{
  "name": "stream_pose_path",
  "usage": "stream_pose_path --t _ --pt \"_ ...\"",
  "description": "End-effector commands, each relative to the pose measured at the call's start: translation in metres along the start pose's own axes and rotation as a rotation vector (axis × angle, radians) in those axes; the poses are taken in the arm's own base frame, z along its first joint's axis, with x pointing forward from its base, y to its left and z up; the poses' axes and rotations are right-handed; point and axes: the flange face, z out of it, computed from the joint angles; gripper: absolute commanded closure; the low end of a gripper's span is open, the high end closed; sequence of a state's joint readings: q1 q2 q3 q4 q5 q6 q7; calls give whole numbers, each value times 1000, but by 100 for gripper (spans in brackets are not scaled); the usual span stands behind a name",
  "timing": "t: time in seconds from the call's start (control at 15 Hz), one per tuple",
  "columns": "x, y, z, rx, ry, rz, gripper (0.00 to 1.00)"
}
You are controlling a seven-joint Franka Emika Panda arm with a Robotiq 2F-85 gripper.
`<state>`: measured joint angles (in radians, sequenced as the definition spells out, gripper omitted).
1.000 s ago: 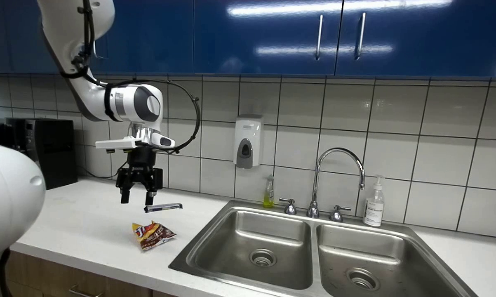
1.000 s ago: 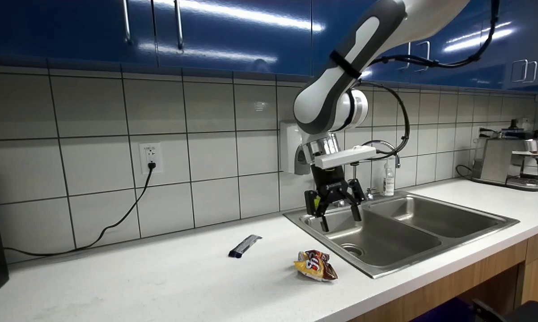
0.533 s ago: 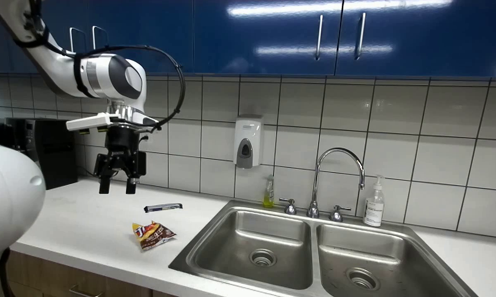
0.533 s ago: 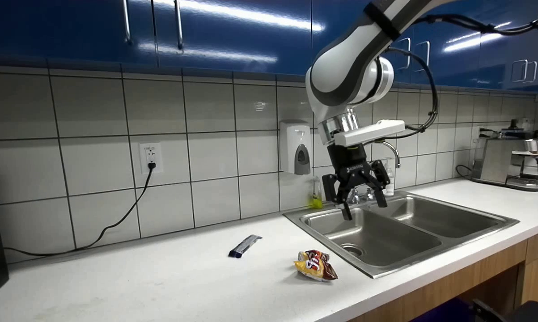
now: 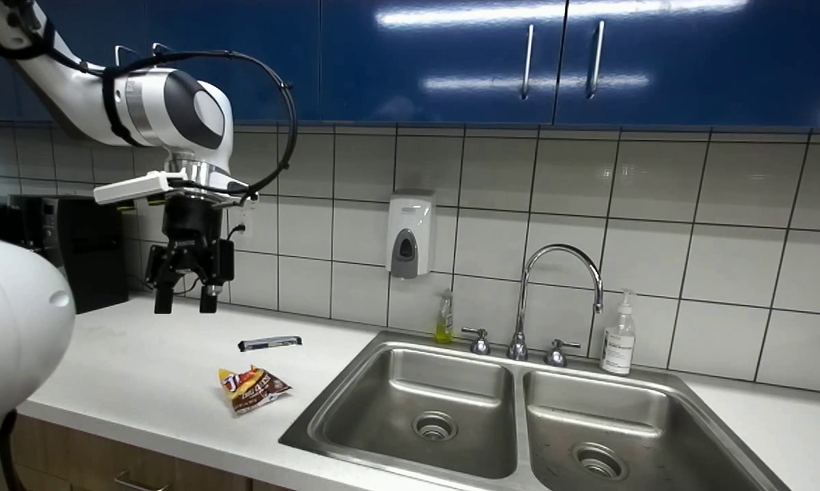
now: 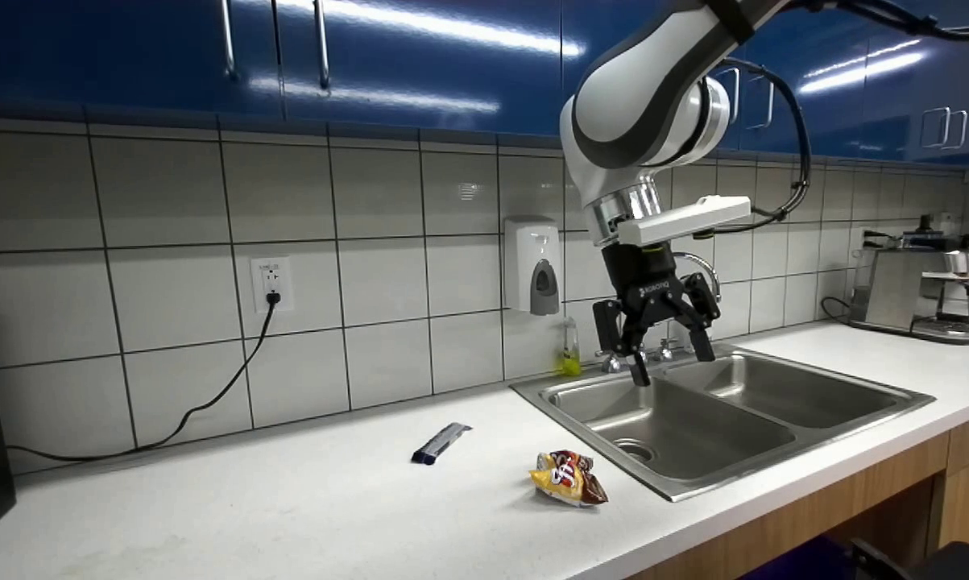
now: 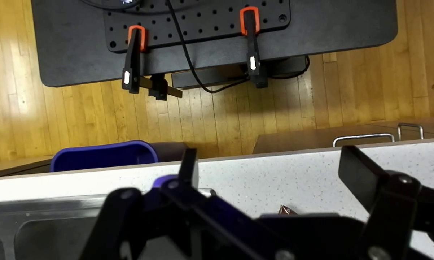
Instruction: Move the snack
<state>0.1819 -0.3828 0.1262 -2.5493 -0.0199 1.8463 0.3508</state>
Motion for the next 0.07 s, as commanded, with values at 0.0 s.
stream_pose_path --t 0.0 --pt "0 0 0 0 -1 0 0"
